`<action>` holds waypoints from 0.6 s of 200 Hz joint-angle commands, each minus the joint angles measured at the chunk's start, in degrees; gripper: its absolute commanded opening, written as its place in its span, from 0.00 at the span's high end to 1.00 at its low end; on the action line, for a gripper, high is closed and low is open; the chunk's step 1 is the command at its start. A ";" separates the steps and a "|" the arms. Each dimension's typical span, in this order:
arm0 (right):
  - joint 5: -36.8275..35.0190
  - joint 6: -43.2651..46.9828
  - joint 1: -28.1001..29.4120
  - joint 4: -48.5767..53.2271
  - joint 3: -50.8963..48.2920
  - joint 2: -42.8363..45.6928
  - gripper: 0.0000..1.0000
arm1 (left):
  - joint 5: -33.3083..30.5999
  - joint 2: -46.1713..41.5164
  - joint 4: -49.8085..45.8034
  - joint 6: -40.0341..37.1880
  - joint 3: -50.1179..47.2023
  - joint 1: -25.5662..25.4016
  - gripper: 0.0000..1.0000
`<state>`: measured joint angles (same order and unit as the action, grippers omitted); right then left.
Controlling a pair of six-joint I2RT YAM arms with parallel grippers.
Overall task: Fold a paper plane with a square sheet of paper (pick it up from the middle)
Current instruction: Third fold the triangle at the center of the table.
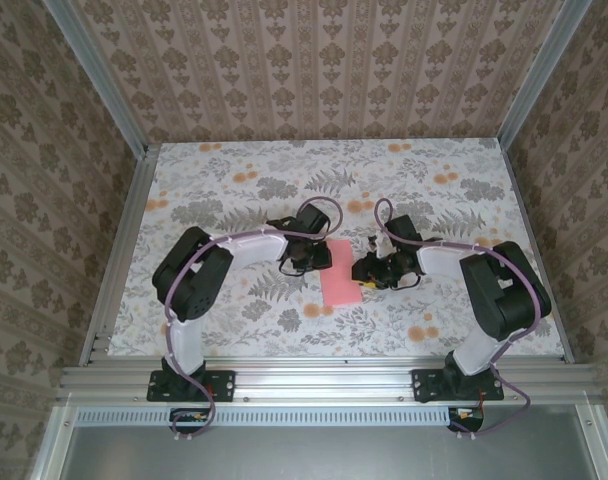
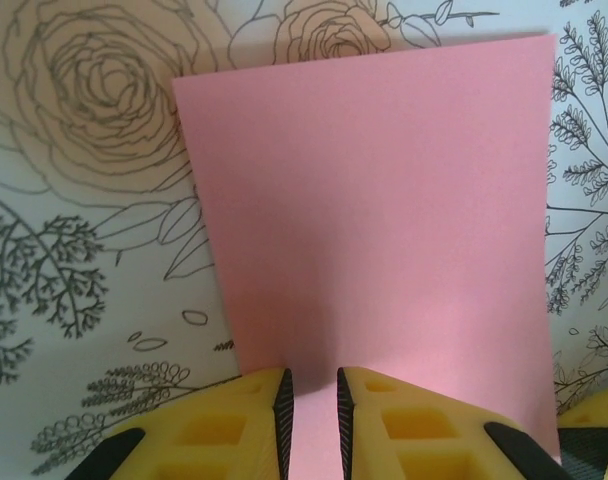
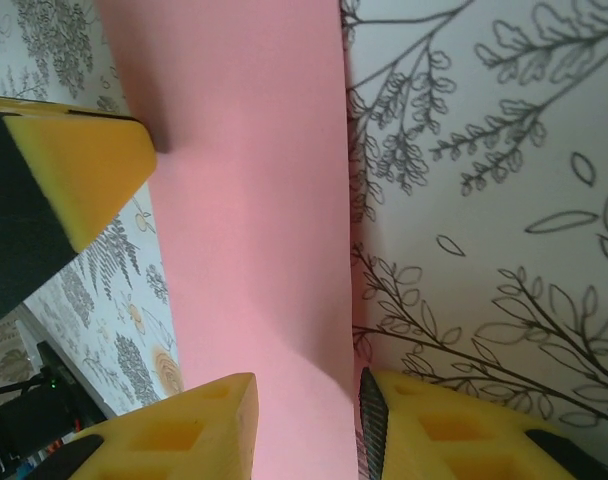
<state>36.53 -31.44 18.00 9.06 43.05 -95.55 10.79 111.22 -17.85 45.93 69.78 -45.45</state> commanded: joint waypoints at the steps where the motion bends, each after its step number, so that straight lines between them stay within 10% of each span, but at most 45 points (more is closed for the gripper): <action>1: 1.96 0.30 0.08 -0.91 1.99 -1.30 0.65 | 0.86 1.58 -2.08 -4.42 1.85 -0.30 0.78; 120: 3.73 3.52 -0.95 2.43 7.59 -6.10 0.73 | 0.25 1.14 -4.22 -10.33 4.36 -0.51 0.76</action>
<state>38.46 -28.67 17.28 9.54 50.02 -101.01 11.57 112.81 -20.67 37.60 72.77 -45.47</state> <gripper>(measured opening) 0.299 0.233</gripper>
